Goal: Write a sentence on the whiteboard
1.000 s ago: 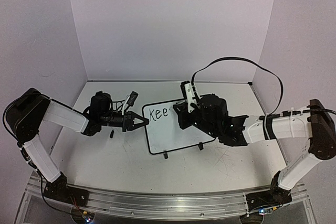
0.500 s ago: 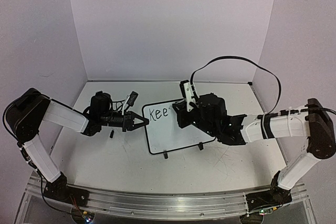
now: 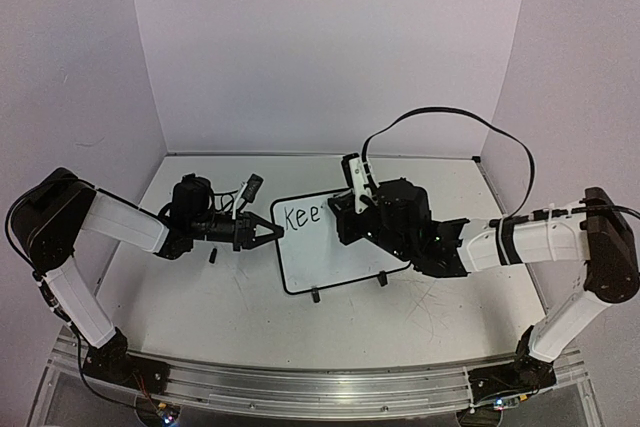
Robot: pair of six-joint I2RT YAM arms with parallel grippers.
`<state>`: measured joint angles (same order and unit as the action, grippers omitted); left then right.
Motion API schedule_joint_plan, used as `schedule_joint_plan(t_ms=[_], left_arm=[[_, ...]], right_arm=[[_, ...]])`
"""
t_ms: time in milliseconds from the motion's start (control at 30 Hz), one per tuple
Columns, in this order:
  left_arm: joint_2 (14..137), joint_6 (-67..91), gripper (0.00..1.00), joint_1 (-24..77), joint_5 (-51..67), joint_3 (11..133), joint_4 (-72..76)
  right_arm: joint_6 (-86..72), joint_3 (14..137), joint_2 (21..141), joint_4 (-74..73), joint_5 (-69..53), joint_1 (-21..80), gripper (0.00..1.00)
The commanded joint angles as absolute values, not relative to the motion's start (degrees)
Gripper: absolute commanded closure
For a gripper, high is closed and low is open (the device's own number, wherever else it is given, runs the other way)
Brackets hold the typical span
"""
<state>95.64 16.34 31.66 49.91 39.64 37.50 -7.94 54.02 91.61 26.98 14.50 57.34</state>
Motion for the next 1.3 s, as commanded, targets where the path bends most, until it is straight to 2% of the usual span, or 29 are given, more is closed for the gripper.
schedule_joint_plan(t_ms=[0, 1267], left_arm=[[93.6, 15.5, 1.0, 31.6, 51.6, 40.1, 37.7], [93.9, 15.6, 1.0, 31.6, 51.7, 40.5, 37.3]], right_arm=[[-7.7, 55.4, 92.2, 27.4, 16.2, 57.0, 1.0], [-14.0, 49.5, 91.1, 25.5, 13.3, 58.0, 1.0]])
